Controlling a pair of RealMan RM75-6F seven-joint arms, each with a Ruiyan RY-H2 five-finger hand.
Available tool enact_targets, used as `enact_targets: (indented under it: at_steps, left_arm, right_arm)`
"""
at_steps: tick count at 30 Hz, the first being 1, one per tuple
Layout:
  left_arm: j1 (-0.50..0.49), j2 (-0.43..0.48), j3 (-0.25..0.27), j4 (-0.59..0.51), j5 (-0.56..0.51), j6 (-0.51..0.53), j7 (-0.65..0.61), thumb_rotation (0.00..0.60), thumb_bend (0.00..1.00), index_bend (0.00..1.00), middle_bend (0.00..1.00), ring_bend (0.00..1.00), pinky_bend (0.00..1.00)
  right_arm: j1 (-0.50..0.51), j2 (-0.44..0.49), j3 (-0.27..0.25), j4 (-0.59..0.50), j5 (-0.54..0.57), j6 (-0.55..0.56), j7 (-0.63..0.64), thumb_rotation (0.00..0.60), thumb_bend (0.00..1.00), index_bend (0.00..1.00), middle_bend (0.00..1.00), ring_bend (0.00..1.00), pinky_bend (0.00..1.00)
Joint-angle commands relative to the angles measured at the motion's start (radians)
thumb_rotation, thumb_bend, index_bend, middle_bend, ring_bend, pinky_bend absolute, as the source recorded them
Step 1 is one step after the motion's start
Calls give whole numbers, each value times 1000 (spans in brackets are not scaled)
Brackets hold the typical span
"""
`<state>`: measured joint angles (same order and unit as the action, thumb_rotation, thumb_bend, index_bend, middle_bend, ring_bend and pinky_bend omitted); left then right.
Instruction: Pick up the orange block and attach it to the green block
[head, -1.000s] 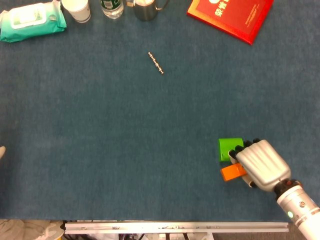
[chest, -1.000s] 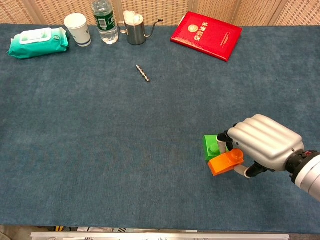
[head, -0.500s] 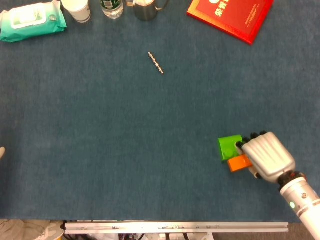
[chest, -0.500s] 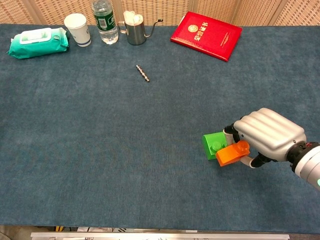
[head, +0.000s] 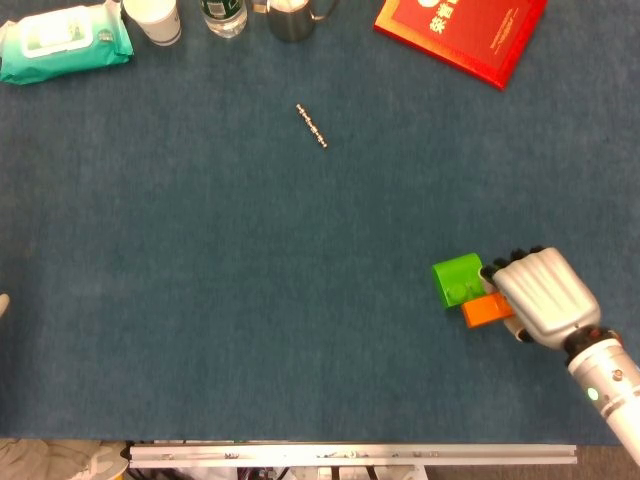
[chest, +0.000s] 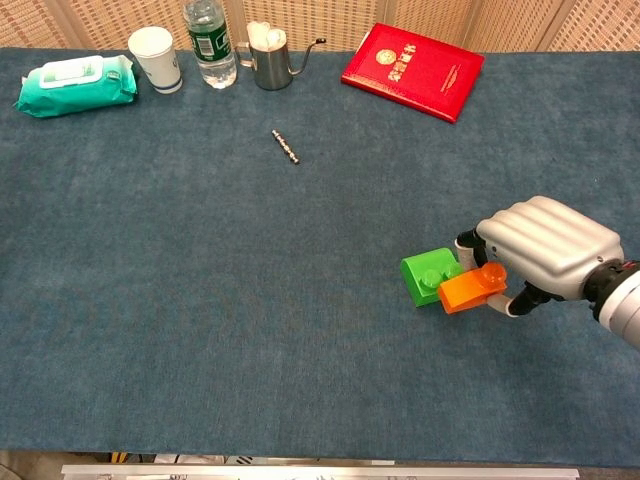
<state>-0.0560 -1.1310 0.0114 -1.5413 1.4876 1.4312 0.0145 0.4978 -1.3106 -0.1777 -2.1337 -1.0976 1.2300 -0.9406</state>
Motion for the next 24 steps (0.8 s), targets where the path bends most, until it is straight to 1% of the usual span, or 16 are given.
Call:
enact_targets:
  at_steps: [1,3,6,16,24]
  left_arm:
    - [-2,0,0,-3,2,-1,3,600,173,169,192,184,127]
    - [-4,-1,0,-4,3,-3,5,600,173,169,192,184,127]
    - [-5,0,0,-6,3,-6,8,600,173,169,192,184,127]
    - [-7,2,2,-4,-1,-12,4,600,173,169,192,184,127]
    - [-3,1,1,-1,-4,-8,1,600,173,169,192,184,127]
  right_arm:
    - [-6,37,-2,-30,-40,6,30,600,334,628,497,415,470]
    - [-8,46,6,-33,-53,11,43,600,334,628,497,415,471]
    - [-5,43,25,-24,-39,9,45,600,334,628,497,415,470]
    - [8,-24,62,20,27,-5,13,600,334,628,497,415,471]
    - [25,-42,79,38,54,-12,-8,600,334,628,497,416,471]
